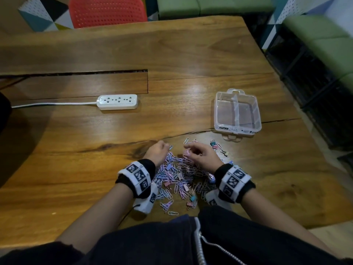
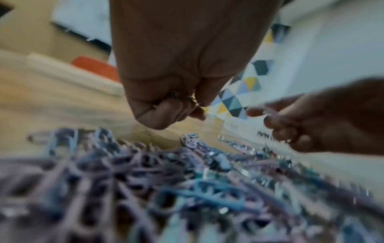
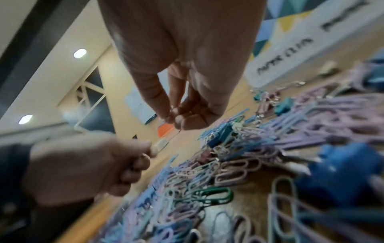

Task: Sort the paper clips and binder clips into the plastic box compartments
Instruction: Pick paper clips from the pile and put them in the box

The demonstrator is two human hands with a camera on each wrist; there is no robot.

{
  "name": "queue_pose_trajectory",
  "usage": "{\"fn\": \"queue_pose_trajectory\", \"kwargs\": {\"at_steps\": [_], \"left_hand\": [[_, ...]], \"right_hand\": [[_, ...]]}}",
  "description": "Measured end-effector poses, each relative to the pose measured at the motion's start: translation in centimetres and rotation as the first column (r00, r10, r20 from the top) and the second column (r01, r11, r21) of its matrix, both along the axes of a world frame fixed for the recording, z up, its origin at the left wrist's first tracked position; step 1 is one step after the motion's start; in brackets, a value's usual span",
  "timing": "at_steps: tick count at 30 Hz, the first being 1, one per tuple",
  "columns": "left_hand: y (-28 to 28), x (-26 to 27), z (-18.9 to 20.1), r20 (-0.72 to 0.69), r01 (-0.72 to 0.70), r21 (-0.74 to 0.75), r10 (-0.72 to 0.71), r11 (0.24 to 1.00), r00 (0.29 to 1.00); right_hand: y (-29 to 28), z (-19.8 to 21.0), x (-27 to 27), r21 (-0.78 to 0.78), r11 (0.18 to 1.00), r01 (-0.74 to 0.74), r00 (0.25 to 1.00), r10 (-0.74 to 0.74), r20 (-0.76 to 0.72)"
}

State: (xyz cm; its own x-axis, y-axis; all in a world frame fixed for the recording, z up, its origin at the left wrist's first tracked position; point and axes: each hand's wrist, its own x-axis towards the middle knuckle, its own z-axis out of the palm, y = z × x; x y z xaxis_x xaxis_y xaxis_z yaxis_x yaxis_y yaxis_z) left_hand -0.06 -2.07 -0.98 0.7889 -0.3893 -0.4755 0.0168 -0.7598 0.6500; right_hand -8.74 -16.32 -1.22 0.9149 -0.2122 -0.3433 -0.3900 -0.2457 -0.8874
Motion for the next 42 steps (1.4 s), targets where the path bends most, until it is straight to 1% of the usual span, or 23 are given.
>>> {"fn": "queue_pose_trajectory", "kwargs": {"at_steps": [2, 3, 5, 7, 9, 12, 14, 16, 18, 20, 22, 23, 25, 26, 27, 28, 30, 32, 34, 36, 38, 40, 42], "left_hand": [[-0.2, -0.3, -0.4, 0.169, 0.102, 0.2, -0.137, 0.975, 0.976], [-0.2, -0.3, -0.7, 0.202, 0.119, 0.256, -0.174, 0.959, 0.964], [-0.4, -0.4, -0.9, 0.194, 0.164, 0.328, -0.236, 0.93, 0.952], [-0.8, -0.6, -1.1, 0.151, 0.243, 0.38, -0.319, 0.892, 0.936], [-1.3, -1.0, -1.2, 0.117, 0.322, 0.396, -0.394, 0.86, 0.912], [-2.1, -1.5, -1.3, 0.087, 0.423, 0.382, -0.487, 0.822, 0.869], [-2.5, -1.7, -1.1, 0.083, 0.488, 0.4, -0.561, 0.776, 0.824], [-2.7, -1.9, -0.9, 0.091, 0.532, 0.425, -0.619, 0.732, 0.78], [-2.8, -2.0, -0.7, 0.082, 0.557, 0.432, -0.646, 0.709, 0.759], [-2.5, -1.9, -0.3, 0.069, 0.564, 0.395, -0.636, 0.725, 0.769], [-2.1, -1.6, 0.1, 0.055, 0.556, 0.298, -0.596, 0.776, 0.801], [-1.9, -1.4, 0.3, 0.028, 0.545, 0.231, -0.566, 0.806, 0.824], [-1.3, -1.1, 0.6, -0.106, 0.459, 0.04, -0.453, 0.888, 0.885], [-1.1, -0.9, 0.8, -0.211, 0.354, -0.07, -0.361, 0.933, 0.908], [-0.9, -0.7, 1.0, -0.323, 0.216, -0.166, -0.26, 0.962, 0.91], [-0.8, -0.5, 1.2, -0.427, 0.067, -0.244, -0.169, 0.967, 0.888], [-0.7, -0.4, 1.8, -0.572, -0.172, -0.347, -0.062, 0.922, 0.818], [-0.8, -0.4, 2.0, -0.623, -0.285, -0.395, -0.027, 0.873, 0.782], [-1.0, -0.4, 1.8, -0.635, -0.335, -0.412, -0.002, 0.847, 0.773], [-1.3, -0.4, 1.5, -0.602, -0.302, -0.393, 0.005, 0.869, 0.798], [-1.8, -0.7, 1.5, -0.519, -0.188, -0.349, -0.022, 0.918, 0.854], [-2.2, -1.3, 1.5, -0.366, -0.001, -0.256, -0.096, 0.967, 0.926], [-2.5, -1.9, 1.2, -0.192, 0.203, -0.103, -0.22, 0.974, 0.956]], "right_hand": [[-0.9, -0.1, -1.0, 0.212, 0.973, 0.089, 0.995, -0.075, -0.072], [-1.3, 0.0, -1.5, 0.333, 0.931, 0.148, 0.986, -0.114, -0.12], [-1.8, 0.3, -2.4, 0.524, 0.811, 0.259, 0.964, -0.187, -0.187], [-2.4, 0.4, -3.1, 0.591, 0.731, 0.341, 0.94, -0.255, -0.227], [-2.8, 0.1, -3.6, 0.617, 0.682, 0.393, 0.92, -0.299, -0.255], [-3.3, -0.3, -4.1, 0.657, 0.636, 0.405, 0.914, -0.294, -0.279], [-3.4, -0.3, -4.2, 0.671, 0.63, 0.391, 0.92, -0.279, -0.274], [-3.3, 0.0, -4.1, 0.619, 0.691, 0.373, 0.927, -0.253, -0.276], [-2.9, 0.5, -4.0, 0.483, 0.809, 0.335, 0.932, -0.21, -0.295], [-2.4, 0.7, -4.2, 0.254, 0.943, 0.215, 0.95, -0.141, -0.28], [-1.8, 0.7, -4.5, -0.004, 0.997, 0.082, 0.969, -0.081, -0.234], [-1.5, 0.5, -4.6, -0.119, 0.993, 0.021, 0.976, -0.046, -0.213], [-1.0, 0.1, -4.7, -0.357, 0.926, -0.121, 0.975, 0.044, -0.216], [-0.9, -0.1, -4.7, -0.438, 0.882, -0.173, 0.97, 0.077, -0.229], [-0.8, -0.4, -4.6, -0.482, 0.854, -0.195, 0.968, 0.089, -0.235], [-0.8, -0.5, -4.6, -0.498, 0.844, -0.198, 0.968, 0.088, -0.235], [-0.7, -0.6, -4.6, -0.502, 0.842, -0.195, 0.97, 0.09, -0.226], [-0.6, -0.5, -4.5, -0.506, 0.838, -0.205, 0.97, 0.105, -0.218], [-0.5, -0.3, -4.3, -0.529, 0.817, -0.23, 0.967, 0.129, -0.221], [-0.5, -0.2, -4.0, -0.561, 0.786, -0.26, 0.96, 0.149, -0.236], [-0.5, -0.3, -3.6, -0.57, 0.775, -0.271, 0.959, 0.165, -0.231], [-0.5, -0.4, -3.3, -0.552, 0.792, -0.261, 0.963, 0.17, -0.21], [-0.6, -0.4, -3.1, -0.496, 0.848, -0.187, 0.98, 0.124, -0.158]]}}
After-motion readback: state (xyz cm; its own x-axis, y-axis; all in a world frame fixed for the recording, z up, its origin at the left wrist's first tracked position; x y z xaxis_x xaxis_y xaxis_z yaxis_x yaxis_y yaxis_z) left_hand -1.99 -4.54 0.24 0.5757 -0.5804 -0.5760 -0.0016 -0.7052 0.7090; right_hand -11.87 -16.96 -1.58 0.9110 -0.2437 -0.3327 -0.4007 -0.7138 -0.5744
